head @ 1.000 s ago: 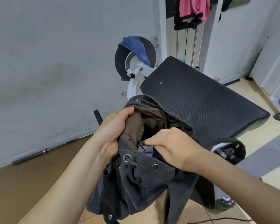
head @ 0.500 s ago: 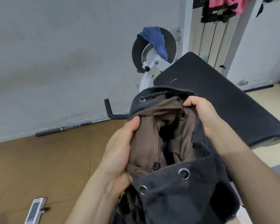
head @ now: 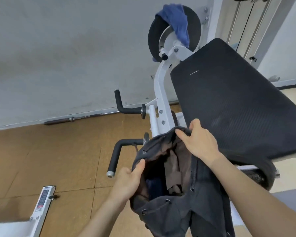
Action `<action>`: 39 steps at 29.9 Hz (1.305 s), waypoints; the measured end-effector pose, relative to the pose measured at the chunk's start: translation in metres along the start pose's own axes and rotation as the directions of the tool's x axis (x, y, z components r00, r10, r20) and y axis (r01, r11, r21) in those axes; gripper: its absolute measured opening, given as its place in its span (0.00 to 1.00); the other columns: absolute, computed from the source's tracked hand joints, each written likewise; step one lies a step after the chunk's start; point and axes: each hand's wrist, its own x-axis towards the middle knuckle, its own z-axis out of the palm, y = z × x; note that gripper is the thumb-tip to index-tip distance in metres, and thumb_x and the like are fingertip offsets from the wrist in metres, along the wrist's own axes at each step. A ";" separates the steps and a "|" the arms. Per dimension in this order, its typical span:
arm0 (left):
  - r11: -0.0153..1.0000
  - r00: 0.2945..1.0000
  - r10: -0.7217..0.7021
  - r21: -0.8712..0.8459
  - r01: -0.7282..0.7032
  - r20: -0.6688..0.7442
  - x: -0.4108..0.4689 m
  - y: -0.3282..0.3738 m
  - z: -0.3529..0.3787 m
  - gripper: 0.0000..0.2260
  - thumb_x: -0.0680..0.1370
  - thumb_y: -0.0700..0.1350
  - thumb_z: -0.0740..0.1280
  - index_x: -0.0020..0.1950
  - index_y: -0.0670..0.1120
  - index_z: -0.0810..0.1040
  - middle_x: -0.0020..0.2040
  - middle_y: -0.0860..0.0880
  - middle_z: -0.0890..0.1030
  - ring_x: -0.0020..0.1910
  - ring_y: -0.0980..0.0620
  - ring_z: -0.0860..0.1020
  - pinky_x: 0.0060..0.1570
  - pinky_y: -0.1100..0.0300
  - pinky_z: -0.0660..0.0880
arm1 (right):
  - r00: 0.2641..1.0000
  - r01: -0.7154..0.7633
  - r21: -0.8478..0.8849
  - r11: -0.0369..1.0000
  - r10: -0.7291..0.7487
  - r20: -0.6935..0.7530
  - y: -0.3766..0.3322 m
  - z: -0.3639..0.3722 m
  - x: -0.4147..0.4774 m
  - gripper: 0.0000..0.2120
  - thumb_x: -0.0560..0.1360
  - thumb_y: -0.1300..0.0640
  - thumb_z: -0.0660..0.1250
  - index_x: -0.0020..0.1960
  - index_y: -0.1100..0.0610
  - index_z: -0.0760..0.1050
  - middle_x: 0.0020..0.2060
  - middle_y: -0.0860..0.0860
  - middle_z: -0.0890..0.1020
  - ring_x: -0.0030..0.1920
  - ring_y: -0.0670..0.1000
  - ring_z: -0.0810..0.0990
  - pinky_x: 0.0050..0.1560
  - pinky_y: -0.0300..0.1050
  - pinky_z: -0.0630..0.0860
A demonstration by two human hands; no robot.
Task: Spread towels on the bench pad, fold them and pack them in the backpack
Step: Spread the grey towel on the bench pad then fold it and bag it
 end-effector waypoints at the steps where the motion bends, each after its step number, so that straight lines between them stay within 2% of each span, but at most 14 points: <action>1: 0.996 0.998 0.048 0.074 -0.045 -0.037 0.010 -0.007 -0.003 0.23 0.78 0.61 0.63 0.31 0.46 0.72 0.27 0.49 0.71 0.28 0.53 0.72 0.31 0.61 0.67 | 0.998 -0.031 0.019 0.999 0.030 0.059 0.007 0.009 0.001 0.23 0.75 0.33 0.59 0.49 0.54 0.64 0.40 0.51 0.78 0.41 0.57 0.77 0.40 0.51 0.74; 3: 0.980 0.987 0.132 0.161 -0.116 -0.092 0.031 -0.024 -0.012 0.24 0.79 0.59 0.62 0.29 0.46 0.68 0.25 0.52 0.69 0.26 0.54 0.70 0.29 0.60 0.64 | 0.978 -0.081 0.020 0.996 0.076 0.197 0.013 0.024 0.003 0.26 0.74 0.31 0.58 0.49 0.55 0.69 0.41 0.51 0.79 0.43 0.56 0.78 0.43 0.50 0.75; 7: 0.937 0.970 0.233 0.283 -0.207 -0.062 0.067 -0.038 -0.029 0.21 0.80 0.61 0.59 0.42 0.46 0.77 0.38 0.51 0.81 0.40 0.52 0.79 0.42 0.52 0.75 | 0.939 -0.168 0.218 0.961 0.090 0.331 0.011 0.040 0.007 0.26 0.75 0.35 0.62 0.36 0.58 0.69 0.31 0.52 0.77 0.36 0.54 0.79 0.38 0.46 0.73; 11: 0.902 0.933 0.351 0.296 -0.314 -0.083 0.087 -0.024 -0.055 0.23 0.80 0.57 0.61 0.28 0.48 0.66 0.22 0.55 0.69 0.25 0.53 0.70 0.29 0.57 0.61 | 0.952 -0.231 0.501 0.834 0.089 0.291 -0.001 0.024 0.012 0.24 0.73 0.35 0.66 0.35 0.56 0.70 0.30 0.54 0.71 0.32 0.50 0.71 0.37 0.44 0.65; 13: 0.885 0.941 0.332 0.367 -0.287 -0.063 0.105 -0.023 -0.054 0.24 0.81 0.57 0.60 0.28 0.48 0.66 0.24 0.54 0.70 0.28 0.49 0.72 0.30 0.56 0.61 | 0.991 -0.128 0.323 0.938 0.114 0.064 -0.008 0.027 0.016 0.27 0.74 0.37 0.66 0.30 0.58 0.67 0.28 0.52 0.73 0.31 0.51 0.71 0.36 0.45 0.65; 15: 0.884 0.972 0.227 0.404 -0.233 0.064 0.119 -0.029 -0.040 0.22 0.81 0.57 0.58 0.30 0.47 0.69 0.29 0.50 0.73 0.34 0.46 0.74 0.31 0.56 0.62 | 0.991 -0.097 -0.058 0.994 0.092 -0.094 -0.011 0.039 0.009 0.23 0.76 0.37 0.63 0.32 0.53 0.71 0.32 0.51 0.78 0.37 0.54 0.76 0.36 0.45 0.68; 20: 0.830 0.955 0.160 0.489 -0.266 0.248 0.132 -0.084 -0.022 0.12 0.83 0.53 0.56 0.55 0.46 0.72 0.51 0.45 0.80 0.51 0.42 0.79 0.42 0.56 0.69 | 0.985 -0.109 -0.562 0.820 0.015 -0.170 0.004 0.080 -0.038 0.14 0.76 0.45 0.66 0.54 0.54 0.77 0.47 0.54 0.79 0.49 0.59 0.77 0.44 0.53 0.72; 23: 0.871 0.933 0.235 0.366 -0.327 0.274 0.144 -0.102 -0.029 0.08 0.82 0.46 0.60 0.59 0.45 0.67 0.46 0.48 0.80 0.47 0.43 0.80 0.47 0.51 0.76 | 0.961 -0.086 -0.608 0.789 -0.097 -0.260 -0.025 0.092 -0.074 0.20 0.69 0.52 0.73 0.58 0.55 0.74 0.48 0.56 0.75 0.46 0.60 0.74 0.41 0.54 0.72; 27: 0.870 0.885 0.322 0.264 -0.417 0.336 0.153 -0.096 -0.039 0.06 0.82 0.48 0.59 0.50 0.47 0.72 0.43 0.48 0.80 0.44 0.47 0.78 0.40 0.55 0.71 | 0.998 -0.057 -0.513 0.856 0.055 -0.019 -0.069 0.128 -0.133 0.23 0.72 0.37 0.64 0.62 0.46 0.68 0.46 0.50 0.74 0.44 0.54 0.78 0.33 0.48 0.73; 29: 0.903 0.853 0.302 0.158 -0.399 0.426 0.151 -0.084 -0.038 0.14 0.83 0.49 0.58 0.39 0.48 0.73 0.34 0.51 0.76 0.36 0.49 0.75 0.34 0.56 0.65 | 0.992 0.024 -0.483 0.875 0.037 0.117 -0.069 0.150 -0.160 0.23 0.72 0.28 0.56 0.51 0.43 0.76 0.39 0.45 0.77 0.42 0.50 0.79 0.36 0.47 0.71; 32: 0.916 0.850 0.276 0.144 -0.374 0.448 0.152 -0.070 -0.036 0.18 0.82 0.50 0.57 0.33 0.48 0.67 0.28 0.52 0.69 0.31 0.49 0.71 0.35 0.55 0.63 | 0.955 0.074 -0.452 0.889 0.067 0.289 -0.063 0.147 -0.176 0.38 0.68 0.21 0.41 0.37 0.49 0.77 0.33 0.45 0.79 0.43 0.49 0.78 0.45 0.50 0.64; 35: 0.771 0.851 0.370 0.388 -0.505 0.372 0.166 -0.058 -0.039 0.02 0.81 0.46 0.60 0.50 0.49 0.69 0.42 0.49 0.76 0.40 0.44 0.78 0.36 0.55 0.69 | 0.925 0.103 -0.470 0.876 0.090 0.370 -0.055 0.125 -0.175 0.35 0.67 0.20 0.47 0.38 0.49 0.73 0.36 0.46 0.80 0.44 0.50 0.78 0.47 0.48 0.58; 37: 0.587 0.812 0.433 0.561 -0.584 0.392 0.176 -0.051 -0.042 0.20 0.78 0.39 0.62 0.68 0.51 0.62 0.61 0.44 0.72 0.48 0.42 0.78 0.36 0.55 0.70 | 0.928 0.199 -0.570 0.797 0.035 0.372 -0.048 0.120 -0.169 0.26 0.72 0.30 0.56 0.35 0.50 0.75 0.31 0.46 0.81 0.37 0.49 0.80 0.43 0.47 0.60; 39: 0.333 0.704 0.446 0.627 -0.704 0.553 0.180 -0.048 -0.039 0.31 0.77 0.37 0.61 0.74 0.59 0.54 0.70 0.44 0.63 0.52 0.42 0.77 0.36 0.54 0.71 | 0.938 0.202 -0.629 0.750 0.036 0.345 -0.041 0.116 -0.161 0.21 0.73 0.35 0.61 0.33 0.50 0.77 0.29 0.46 0.81 0.34 0.48 0.81 0.41 0.46 0.61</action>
